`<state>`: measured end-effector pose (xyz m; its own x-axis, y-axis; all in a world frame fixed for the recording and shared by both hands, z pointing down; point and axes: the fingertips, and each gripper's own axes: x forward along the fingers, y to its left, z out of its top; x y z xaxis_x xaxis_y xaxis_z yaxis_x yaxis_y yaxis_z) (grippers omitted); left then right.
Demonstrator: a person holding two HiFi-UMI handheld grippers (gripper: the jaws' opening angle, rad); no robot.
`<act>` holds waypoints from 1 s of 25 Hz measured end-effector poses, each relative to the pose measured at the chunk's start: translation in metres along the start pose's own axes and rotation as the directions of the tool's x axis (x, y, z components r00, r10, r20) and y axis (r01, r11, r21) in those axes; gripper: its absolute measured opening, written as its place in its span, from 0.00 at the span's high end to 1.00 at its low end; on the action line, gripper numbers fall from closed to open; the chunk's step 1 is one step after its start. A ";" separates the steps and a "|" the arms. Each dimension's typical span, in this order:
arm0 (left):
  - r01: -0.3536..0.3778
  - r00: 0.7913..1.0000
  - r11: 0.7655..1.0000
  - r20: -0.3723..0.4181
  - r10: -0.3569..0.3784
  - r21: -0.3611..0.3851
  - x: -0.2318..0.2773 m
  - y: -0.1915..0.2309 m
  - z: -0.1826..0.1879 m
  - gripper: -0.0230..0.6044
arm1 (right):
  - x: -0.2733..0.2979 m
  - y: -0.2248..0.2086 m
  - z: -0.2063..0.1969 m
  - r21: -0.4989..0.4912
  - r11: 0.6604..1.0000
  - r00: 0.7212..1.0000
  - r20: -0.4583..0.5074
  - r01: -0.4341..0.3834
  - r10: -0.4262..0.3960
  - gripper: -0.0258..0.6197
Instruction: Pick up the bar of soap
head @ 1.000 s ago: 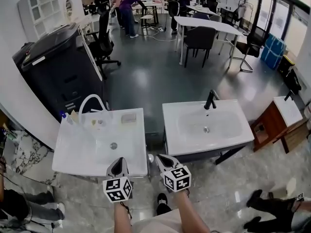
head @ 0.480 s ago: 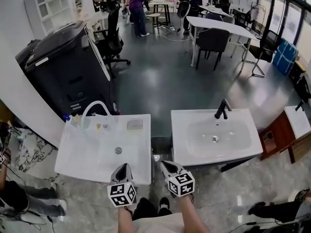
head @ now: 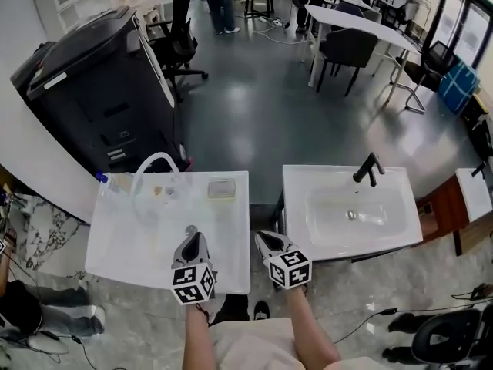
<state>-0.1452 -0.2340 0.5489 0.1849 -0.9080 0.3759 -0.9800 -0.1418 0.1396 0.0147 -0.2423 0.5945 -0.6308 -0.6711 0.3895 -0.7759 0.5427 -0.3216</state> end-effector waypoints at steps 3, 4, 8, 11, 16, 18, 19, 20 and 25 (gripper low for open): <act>0.032 0.999 0.999 -0.020 -0.032 0.015 0.026 0.008 0.010 0.95 | 0.022 -0.007 0.010 0.019 1.000 1.000 -0.027 0.009 -0.009 0.95; 0.042 0.999 0.999 -0.025 -0.042 0.016 0.034 0.011 0.012 0.95 | 0.030 -0.009 0.013 0.015 1.000 0.999 -0.036 0.013 -0.012 0.95; 0.093 0.994 0.995 -0.052 -0.092 0.023 0.063 0.019 0.015 0.95 | 0.059 -0.015 0.027 -0.005 1.000 0.998 -0.062 0.023 -0.023 0.95; 0.135 0.989 0.990 -0.070 -0.132 0.037 0.080 0.023 0.016 0.95 | 0.077 -0.021 0.036 -0.006 0.999 0.997 -0.073 0.033 -0.034 0.95; 0.192 0.974 0.981 -0.125 -0.187 0.029 0.102 0.028 0.001 0.95 | 0.109 -0.026 0.039 -0.106 0.994 0.986 -0.164 -0.020 0.003 0.95; 0.219 0.965 0.975 -0.151 -0.213 0.027 0.108 0.028 -0.009 0.95 | 0.124 -0.029 0.036 -0.204 0.976 0.970 -0.241 -0.073 0.022 0.95; 0.233 0.961 0.972 -0.162 -0.225 0.028 0.111 0.028 -0.013 0.95 | 0.132 -0.031 0.034 -0.245 0.964 0.960 -0.279 -0.101 0.029 0.95; 0.246 0.956 0.969 -0.170 -0.237 0.030 0.113 0.028 -0.015 0.95 | 0.140 -0.032 0.033 -0.281 0.951 0.948 -0.316 -0.129 0.035 0.95; 0.287 0.941 0.958 -0.194 -0.276 0.028 0.122 0.028 -0.023 0.95 | 0.175 -0.035 0.028 -0.441 0.860 0.889 -0.457 -0.255 0.029 0.94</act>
<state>-0.1480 -0.3397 0.6195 0.4590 -0.7388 0.4934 -0.8874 -0.4075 0.2155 -0.0690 -0.3927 0.6500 -0.5856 -0.3503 0.7310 -0.5089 0.8608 0.0048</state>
